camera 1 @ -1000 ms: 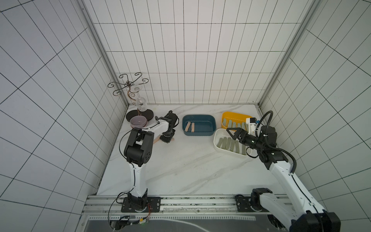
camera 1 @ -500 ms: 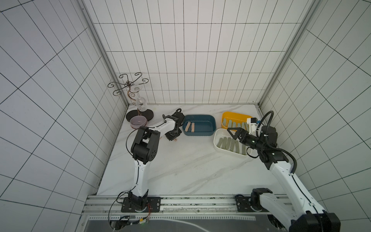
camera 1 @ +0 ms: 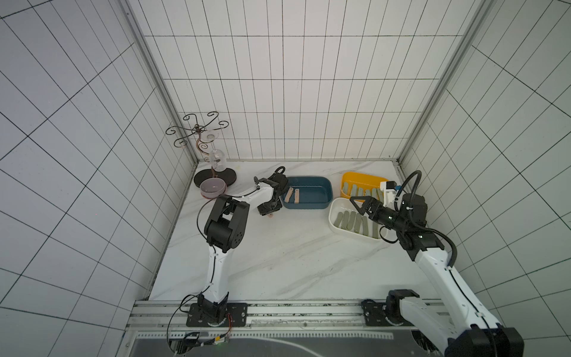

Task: Place the fruit knives into the storage box by color
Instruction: Pick up the fruit knife from the center of the board.

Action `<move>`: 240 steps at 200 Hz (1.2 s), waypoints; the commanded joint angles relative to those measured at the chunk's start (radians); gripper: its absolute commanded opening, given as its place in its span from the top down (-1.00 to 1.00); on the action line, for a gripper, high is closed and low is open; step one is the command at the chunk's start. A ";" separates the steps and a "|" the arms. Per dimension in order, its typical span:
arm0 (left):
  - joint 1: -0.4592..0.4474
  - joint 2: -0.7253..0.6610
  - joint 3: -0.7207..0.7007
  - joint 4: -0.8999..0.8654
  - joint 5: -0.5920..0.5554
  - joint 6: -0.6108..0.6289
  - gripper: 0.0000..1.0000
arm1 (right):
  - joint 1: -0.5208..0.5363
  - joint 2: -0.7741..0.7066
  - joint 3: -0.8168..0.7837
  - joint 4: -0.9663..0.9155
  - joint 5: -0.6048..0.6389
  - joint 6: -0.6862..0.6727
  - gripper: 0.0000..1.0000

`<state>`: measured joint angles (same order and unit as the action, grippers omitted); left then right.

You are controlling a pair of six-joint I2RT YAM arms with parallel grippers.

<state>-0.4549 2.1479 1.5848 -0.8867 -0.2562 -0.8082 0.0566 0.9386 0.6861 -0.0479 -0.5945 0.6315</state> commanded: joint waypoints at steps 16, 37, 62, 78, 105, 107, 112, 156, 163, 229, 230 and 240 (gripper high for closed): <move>-0.008 0.079 -0.066 0.010 0.072 0.018 0.28 | -0.011 -0.001 0.010 0.006 0.013 0.000 -1.00; -0.004 0.059 -0.090 0.031 0.084 0.017 0.39 | -0.011 -0.003 0.010 0.005 0.013 0.000 -1.00; 0.013 0.024 -0.138 0.069 0.118 0.006 0.49 | -0.011 0.002 0.015 0.006 0.012 0.000 -1.00; 0.023 -0.005 -0.163 0.084 0.131 0.006 0.49 | -0.011 0.008 0.016 0.006 0.012 0.000 -1.00; 0.030 -0.064 -0.175 0.086 0.129 0.022 0.49 | -0.012 0.018 0.020 0.008 0.010 -0.005 -1.00; 0.030 -0.069 -0.175 0.086 0.127 0.024 0.49 | -0.012 0.017 0.020 0.007 0.010 -0.005 -1.00; 0.031 -0.082 -0.175 0.086 0.126 0.026 0.49 | -0.011 0.019 0.019 0.008 0.009 -0.007 -1.00; 0.035 -0.195 -0.141 0.075 0.089 0.061 0.48 | -0.012 0.025 0.012 0.008 0.011 -0.011 -1.00; 0.035 -0.209 -0.128 0.070 0.077 0.065 0.48 | -0.013 0.025 0.010 0.009 0.012 -0.011 -1.00; 0.002 -0.266 0.039 0.053 0.045 0.115 0.47 | -0.013 0.024 0.000 0.008 0.016 -0.012 -1.00; 0.000 -0.266 0.042 0.054 0.046 0.117 0.47 | -0.013 0.025 -0.001 0.007 0.015 -0.013 -1.00; -0.018 -0.258 0.074 0.063 0.058 0.138 0.47 | -0.012 0.030 -0.002 0.007 0.016 -0.014 -1.00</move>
<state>-0.4351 1.9057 1.5883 -0.8341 -0.1913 -0.7181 0.0566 0.9604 0.6861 -0.0475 -0.5884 0.6308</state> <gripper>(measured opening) 0.265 0.998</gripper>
